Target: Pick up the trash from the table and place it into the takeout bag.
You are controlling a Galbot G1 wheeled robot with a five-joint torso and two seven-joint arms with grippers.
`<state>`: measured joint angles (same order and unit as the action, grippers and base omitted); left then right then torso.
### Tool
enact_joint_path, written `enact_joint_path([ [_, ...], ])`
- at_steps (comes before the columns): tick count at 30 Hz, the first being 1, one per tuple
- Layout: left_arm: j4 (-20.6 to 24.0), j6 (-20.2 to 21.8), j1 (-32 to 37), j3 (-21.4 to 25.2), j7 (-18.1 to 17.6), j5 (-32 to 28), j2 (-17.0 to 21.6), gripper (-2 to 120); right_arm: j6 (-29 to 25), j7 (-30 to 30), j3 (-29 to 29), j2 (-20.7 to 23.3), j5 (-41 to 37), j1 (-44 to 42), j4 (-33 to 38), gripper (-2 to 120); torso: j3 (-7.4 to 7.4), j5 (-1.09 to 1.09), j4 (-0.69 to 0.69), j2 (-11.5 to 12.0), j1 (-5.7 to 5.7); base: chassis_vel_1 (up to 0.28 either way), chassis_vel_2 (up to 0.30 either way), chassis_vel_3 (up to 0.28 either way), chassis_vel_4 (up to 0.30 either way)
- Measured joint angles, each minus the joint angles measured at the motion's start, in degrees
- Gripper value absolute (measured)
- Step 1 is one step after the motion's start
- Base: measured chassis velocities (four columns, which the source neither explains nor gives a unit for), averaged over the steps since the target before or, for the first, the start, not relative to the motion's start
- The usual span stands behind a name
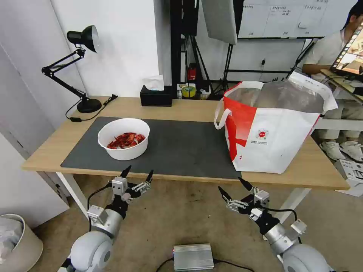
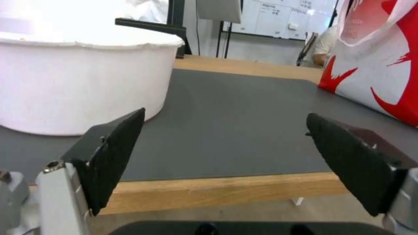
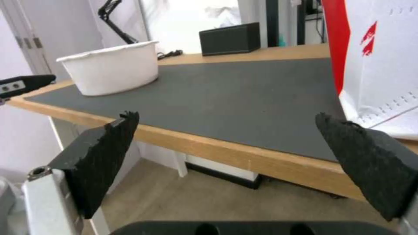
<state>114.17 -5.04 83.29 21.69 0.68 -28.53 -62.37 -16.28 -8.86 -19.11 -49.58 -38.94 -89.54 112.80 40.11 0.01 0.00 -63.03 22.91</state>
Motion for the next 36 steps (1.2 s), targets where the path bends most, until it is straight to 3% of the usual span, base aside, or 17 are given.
enact_joint_path([
  [26,-0.2,-0.2,-0.1,0.2,0.0,-0.1,0.2,100,0.3,4.5,-0.8,0.2,4.2,0.7,1.7,100,0.0,-0.01,0.0,0.0,0.0,0.0,0.0,0.0,0.0],
  [36,0.7,3.1,-2.0,4.0,-3.0,-2.3,3.3,100,0.3,4.5,-0.8,0.2,4.1,0.7,1.7,100,0.0,-0.02,0.0,0.0,0.0,0.0,0.0,0.0,0.0],
])
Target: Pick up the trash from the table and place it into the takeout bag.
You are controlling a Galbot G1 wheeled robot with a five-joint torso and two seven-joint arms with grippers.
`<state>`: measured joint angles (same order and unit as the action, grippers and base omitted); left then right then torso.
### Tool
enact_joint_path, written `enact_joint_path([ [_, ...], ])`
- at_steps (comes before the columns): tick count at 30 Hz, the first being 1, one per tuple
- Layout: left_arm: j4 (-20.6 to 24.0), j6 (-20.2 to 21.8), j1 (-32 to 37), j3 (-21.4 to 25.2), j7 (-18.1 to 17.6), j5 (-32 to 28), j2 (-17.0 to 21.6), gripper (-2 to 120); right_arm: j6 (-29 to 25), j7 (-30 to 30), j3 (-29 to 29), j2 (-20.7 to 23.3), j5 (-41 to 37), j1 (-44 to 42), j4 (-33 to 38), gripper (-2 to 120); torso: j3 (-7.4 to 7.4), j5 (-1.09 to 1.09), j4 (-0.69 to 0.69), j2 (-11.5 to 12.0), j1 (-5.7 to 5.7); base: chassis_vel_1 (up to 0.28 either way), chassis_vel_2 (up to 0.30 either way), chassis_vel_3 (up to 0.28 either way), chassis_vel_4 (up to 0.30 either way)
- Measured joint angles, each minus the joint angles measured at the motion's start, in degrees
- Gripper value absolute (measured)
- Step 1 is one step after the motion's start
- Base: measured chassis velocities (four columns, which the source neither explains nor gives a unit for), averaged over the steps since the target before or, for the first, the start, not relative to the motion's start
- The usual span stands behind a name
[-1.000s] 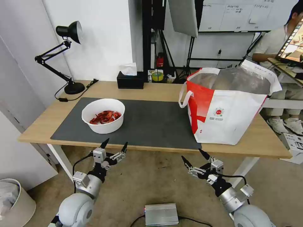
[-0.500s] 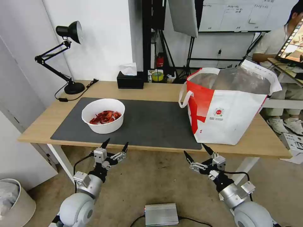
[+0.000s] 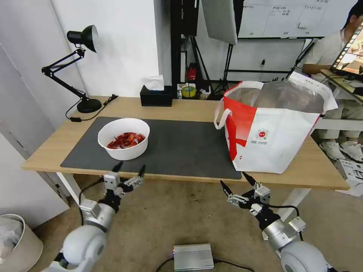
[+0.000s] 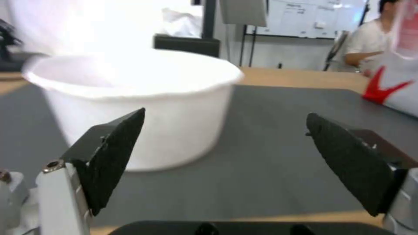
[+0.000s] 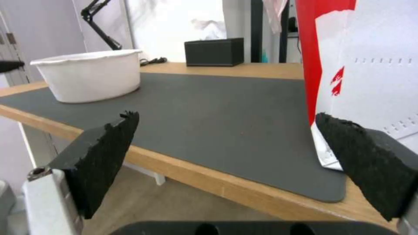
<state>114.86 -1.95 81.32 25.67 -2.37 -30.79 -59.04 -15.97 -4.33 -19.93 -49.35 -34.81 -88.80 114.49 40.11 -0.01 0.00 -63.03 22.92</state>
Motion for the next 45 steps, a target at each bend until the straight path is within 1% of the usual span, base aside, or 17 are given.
enact_joint_path([
  [4,0.7,2.0,-0.4,1.5,-1.4,-0.9,2.0,100,0.0,0.0,0.0,0.0,0.0,0.0,0.0,100,0.0,0.01,0.0,0.0,0.0,0.0,0.0,0.0,0.0],
  [7,1.1,5.3,-0.8,2.7,-4.1,-2.4,6.2,100,0.0,0.0,0.0,0.0,0.0,0.0,0.0,100,0.0,0.0,0.0,0.0,0.0,0.0,0.0,0.0,0.0],
  [9,1.4,5.8,-0.8,3.2,-4.3,-3.2,7.1,100,0.0,0.0,0.0,0.0,0.0,0.0,0.0,100,0.0,-0.01,0.0,0.0,0.0,0.0,0.0,0.0,0.0],
  [10,2.3,6.7,-0.8,4.3,-4.4,-6.0,8.4,100,0.0,0.0,0.0,0.0,0.0,0.0,0.0,100,0.0,0.01,0.0,0.0,0.0,0.0,0.0,0.0,0.0],
  [13,3.1,7.6,-1.0,5.2,-4.5,-9.2,9.5,100,0.1,0.0,0.0,0.0,0.0,0.0,0.0,100,0.0,0.0,-0.01,0.0,0.0,0.0,0.0,0.0,0.0],
  [15,4.1,10.1,-2.2,6.1,-5.8,-13.8,10.9,100,0.1,0.0,0.0,0.0,-0.1,0.0,0.0,100,0.0,0.0,0.0,0.0,0.0,0.0,0.0,0.0,0.0],
  [16,4.1,10.1,-2.2,6.1,-5.8,-13.8,10.9,100,0.1,0.0,0.0,0.0,-0.1,0.0,0.0,100,0.0,0.0,0.0,0.0,0.0,0.0,0.0,0.0,0.0],
  [18,4.6,12.5,-3.9,6.5,-8.2,-17.4,11.9,100,0.1,0.0,0.0,0.0,-0.1,0.0,0.0,100,0.0,0.0,-0.01,0.0,0.0,0.0,0.0,0.0,0.0],
  [19,4.6,12.5,-3.9,6.5,-8.2,-17.4,11.9,100,0.1,0.0,0.0,0.0,-0.1,0.0,0.0,100,0.0,0.0,-0.01,0.0,0.0,0.0,0.0,0.0,0.0],
  [22,4.6,17.7,-9.0,6.5,-13.1,-23.1,14.7,100,0.1,-0.1,0.0,0.0,-0.1,0.0,0.0,100,0.0,0.0,0.01,0.0,0.0,0.0,0.0,0.0,0.0],
  [23,4.6,17.7,-9.0,6.5,-13.1,-23.1,14.7,100,0.1,-0.1,0.0,0.0,-0.1,0.0,0.0,100,0.0,0.0,0.01,0.0,0.0,0.0,0.0,0.0,0.0],
  [26,3.6,20.3,-12.3,6.4,-15.3,-27.4,17.1,100,0.1,-0.1,0.0,0.0,-0.1,0.0,0.0,100,0.0,0.01,0.0,0.0,0.0,0.0,0.0,0.0,0.0],
  [28,1.4,22.9,-16.5,5.2,-16.6,-32.0,19.0,100,0.1,-0.1,0.0,0.0,-0.1,0.0,0.0,100,0.0,0.02,0.0,0.0,0.0,0.0,0.0,0.0,0.0],
  [32,-1.8,24.5,-21.6,1.9,-17.6,-36.7,21.0,100,0.1,-0.1,0.0,0.0,-0.1,0.0,0.0,100,0.01,0.01,0.0,0.0,0.01,0.0,0.0,0.0,0.0],
  [37,-4.4,26.4,-26.1,-1.4,-17.8,-39.7,21.9,100,0.1,-0.1,0.0,0.0,-0.1,0.0,0.0,100,0.0,0.01,0.0,0.0,0.0,0.0,0.0,0.0,0.0],
  [39,-6.5,28.5,-29.6,-4.3,-18.2,-41.1,22.3,100,0.1,-0.1,0.0,0.0,-0.1,0.0,0.0,100,0.0,0.01,0.0,0.0,0.0,0.0,0.0,0.0,0.0],
  [45,-9.7,32.8,-34.4,-8.1,-19.1,-42.1,22.5,100,0.1,-0.1,0.0,0.0,-0.1,0.0,0.0,100,0.0,0.0,0.0,0.0,0.0,0.0,0.0,0.0,0.0],
])
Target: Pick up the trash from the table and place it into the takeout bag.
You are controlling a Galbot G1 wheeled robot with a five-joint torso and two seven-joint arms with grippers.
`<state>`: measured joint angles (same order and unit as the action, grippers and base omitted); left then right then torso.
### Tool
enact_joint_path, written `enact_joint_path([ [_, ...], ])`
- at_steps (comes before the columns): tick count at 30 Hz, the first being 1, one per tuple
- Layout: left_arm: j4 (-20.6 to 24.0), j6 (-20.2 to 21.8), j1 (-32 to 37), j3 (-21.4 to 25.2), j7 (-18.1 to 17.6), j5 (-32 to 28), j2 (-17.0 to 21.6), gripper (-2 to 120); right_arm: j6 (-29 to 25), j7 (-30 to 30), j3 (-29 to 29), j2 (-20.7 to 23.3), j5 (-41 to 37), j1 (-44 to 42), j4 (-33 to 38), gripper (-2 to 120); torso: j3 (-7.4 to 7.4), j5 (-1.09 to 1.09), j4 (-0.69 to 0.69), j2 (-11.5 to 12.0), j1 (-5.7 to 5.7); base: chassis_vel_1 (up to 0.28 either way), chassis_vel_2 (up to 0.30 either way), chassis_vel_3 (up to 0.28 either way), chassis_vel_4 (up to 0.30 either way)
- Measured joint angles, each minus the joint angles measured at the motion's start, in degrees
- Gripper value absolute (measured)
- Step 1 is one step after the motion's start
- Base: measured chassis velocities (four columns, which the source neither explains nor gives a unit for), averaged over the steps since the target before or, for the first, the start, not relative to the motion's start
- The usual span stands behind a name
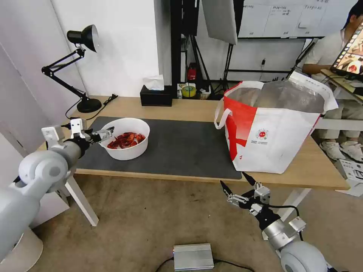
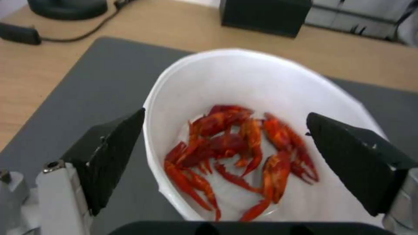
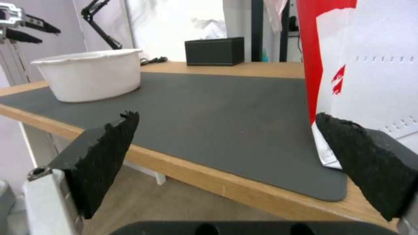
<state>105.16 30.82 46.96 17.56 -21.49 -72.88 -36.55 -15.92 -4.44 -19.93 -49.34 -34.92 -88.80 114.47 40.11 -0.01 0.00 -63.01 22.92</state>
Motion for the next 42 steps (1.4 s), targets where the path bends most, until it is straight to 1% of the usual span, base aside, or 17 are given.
enact_joint_path([
  [1,0.0,0.0,0.0,0.0,0.0,0.0,0.0,100,0.0,0.0,0.0,0.0,0.0,0.0,0.0,100,0.0,0.0,0.0,0.0,0.0,0.0,0.0,0.0,0.0],
  [2,-1.4,1.8,-1.5,-0.9,-0.1,-0.1,0.0,100,0.0,0.0,0.0,0.0,0.0,0.0,0.0,100,0.0,0.01,0.0,0.0,0.0,0.0,0.0,0.0,0.0],
  [3,-1.4,1.8,-1.5,-0.9,-0.1,-0.1,0.0,100,0.0,0.0,0.0,0.0,0.0,0.0,0.0,100,0.0,0.01,0.0,0.0,0.0,0.0,0.0,0.0,0.0],
  [6,-2.8,4.0,-2.2,-1.3,-0.8,-0.7,0.5,100,0.0,0.0,0.0,0.0,0.0,0.0,0.0,100,0.0,0.01,0.0,0.0,0.0,0.0,0.0,0.0,0.0],
  [7,-2.8,4.0,-2.2,-1.3,-0.8,-0.7,0.5,100,0.0,0.0,0.0,0.0,0.0,0.0,0.0,100,0.0,0.01,0.0,0.0,0.0,0.0,0.0,0.0,0.0],
  [9,-3.8,5.2,-2.9,-1.7,-1.9,-2.5,0.8,100,0.0,0.0,0.0,0.0,0.0,0.0,0.0,100,-0.01,0.01,-0.02,0.0,0.0,0.0,0.0,0.0,0.0],
  [13,-5.0,6.0,-3.8,-2.1,-2.5,-4.2,0.8,100,0.0,0.0,0.0,0.0,0.0,0.0,0.0,100,-0.01,0.01,0.0,0.0,0.0,0.0,0.0,0.0,0.0],
  [19,-6.7,7.1,-5.3,-2.9,-2.6,-6.7,0.9,100,0.0,0.0,0.0,0.0,0.0,0.0,0.0,100,-0.01,0.01,-0.01,0.0,-0.01,0.0,0.0,0.0,0.0],
  [21,-9.0,8.3,-7.4,-4.7,-2.7,-8.4,0.3,100,0.0,0.0,0.0,0.0,0.0,0.0,0.0,100,-0.01,0.01,0.0,0.0,0.0,0.0,0.0,0.0,0.0],
  [25,-10.9,9.4,-9.3,-6.4,-2.7,-8.9,-0.5,100,0.0,0.0,0.0,0.0,0.0,0.0,0.0,100,-0.01,0.01,0.0,0.0,0.0,0.0,0.0,0.0,0.0],
  [29,-11.8,9.9,-10.5,-7.7,-2.7,-9.1,-0.7,100,0.0,0.0,0.0,0.0,0.0,0.0,0.0,100,-0.01,0.01,0.0,0.0,0.0,0.0,0.0,0.0,0.0],
  [32,-13.8,10.5,-12.6,-9.6,-3.1,-9.2,-1.2,100,0.0,0.0,0.0,0.0,0.0,0.0,0.0,100,0.0,0.01,0.0,0.0,0.0,0.0,0.0,0.0,0.0],
  [42,-16.8,11.4,-15.6,-12.1,-4.2,-9.2,-1.8,100,0.0,0.0,0.0,0.0,0.0,0.0,0.0,100,0.0,0.01,0.0,0.0,0.0,0.0,0.0,0.0,0.0],
])
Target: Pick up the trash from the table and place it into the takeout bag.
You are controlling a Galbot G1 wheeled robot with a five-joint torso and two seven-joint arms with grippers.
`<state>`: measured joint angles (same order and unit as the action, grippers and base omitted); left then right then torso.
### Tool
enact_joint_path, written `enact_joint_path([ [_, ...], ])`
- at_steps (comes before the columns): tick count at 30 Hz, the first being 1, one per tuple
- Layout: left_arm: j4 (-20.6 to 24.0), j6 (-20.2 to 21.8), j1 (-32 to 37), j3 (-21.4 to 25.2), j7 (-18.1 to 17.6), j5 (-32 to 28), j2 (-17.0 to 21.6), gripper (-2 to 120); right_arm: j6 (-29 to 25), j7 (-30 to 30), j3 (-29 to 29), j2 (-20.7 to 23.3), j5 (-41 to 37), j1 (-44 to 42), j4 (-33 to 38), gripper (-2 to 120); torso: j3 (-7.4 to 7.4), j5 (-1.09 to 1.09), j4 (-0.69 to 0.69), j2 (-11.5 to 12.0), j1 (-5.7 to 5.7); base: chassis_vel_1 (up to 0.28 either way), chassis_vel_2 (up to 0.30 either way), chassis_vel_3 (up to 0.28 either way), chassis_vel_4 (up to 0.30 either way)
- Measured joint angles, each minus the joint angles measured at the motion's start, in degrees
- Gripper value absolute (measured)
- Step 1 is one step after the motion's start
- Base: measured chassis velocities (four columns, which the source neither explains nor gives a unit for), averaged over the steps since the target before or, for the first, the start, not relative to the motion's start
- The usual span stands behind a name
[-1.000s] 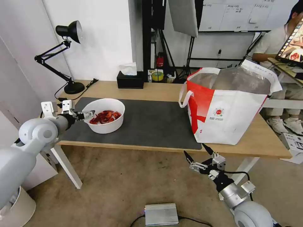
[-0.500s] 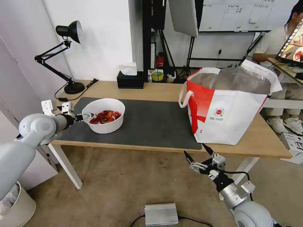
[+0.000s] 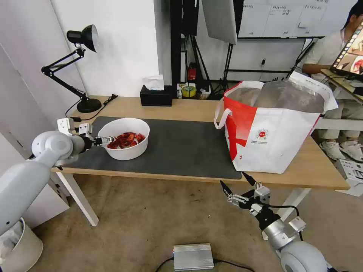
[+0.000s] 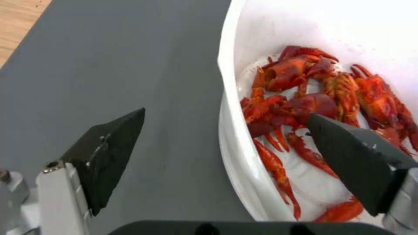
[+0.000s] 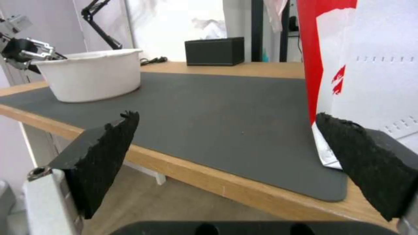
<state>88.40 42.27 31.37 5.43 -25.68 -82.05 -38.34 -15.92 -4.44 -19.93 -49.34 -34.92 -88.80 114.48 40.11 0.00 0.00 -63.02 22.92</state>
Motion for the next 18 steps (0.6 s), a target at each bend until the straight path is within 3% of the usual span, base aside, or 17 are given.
enact_joint_path([
  [4,-0.2,0.0,-0.5,-0.6,-0.7,0.0,-0.2,93,0.0,0.0,0.0,0.0,0.0,0.0,0.0,100,0.0,0.0,0.0,0.0,0.0,0.0,0.0,0.0,0.0],
  [6,-0.1,0.0,-0.9,-1.3,-0.9,-0.1,-0.2,80,0.0,0.0,0.0,0.0,0.0,0.0,0.0,100,0.0,0.0,0.0,0.0,0.0,0.0,0.0,0.0,0.0],
  [9,-0.1,0.0,-1.1,-1.5,-0.9,-0.1,-0.2,77,0.0,0.0,0.0,0.0,0.0,0.0,0.0,100,0.0,0.0,0.0,0.0,0.0,0.0,0.0,0.0,0.0],
  [12,-0.1,0.0,-1.8,-2.6,-1.2,-0.1,0.4,58,0.0,0.0,0.0,0.0,0.0,0.0,0.0,100,0.0,0.0,0.0,0.0,0.0,0.0,0.0,0.0,0.0],
  [18,-0.4,0.0,-2.7,-3.6,-1.2,-0.1,0.8,40,0.0,0.0,0.0,0.0,0.0,0.0,0.0,100,0.0,0.0,0.0,0.0,0.0,0.0,0.0,0.0,0.0],
])
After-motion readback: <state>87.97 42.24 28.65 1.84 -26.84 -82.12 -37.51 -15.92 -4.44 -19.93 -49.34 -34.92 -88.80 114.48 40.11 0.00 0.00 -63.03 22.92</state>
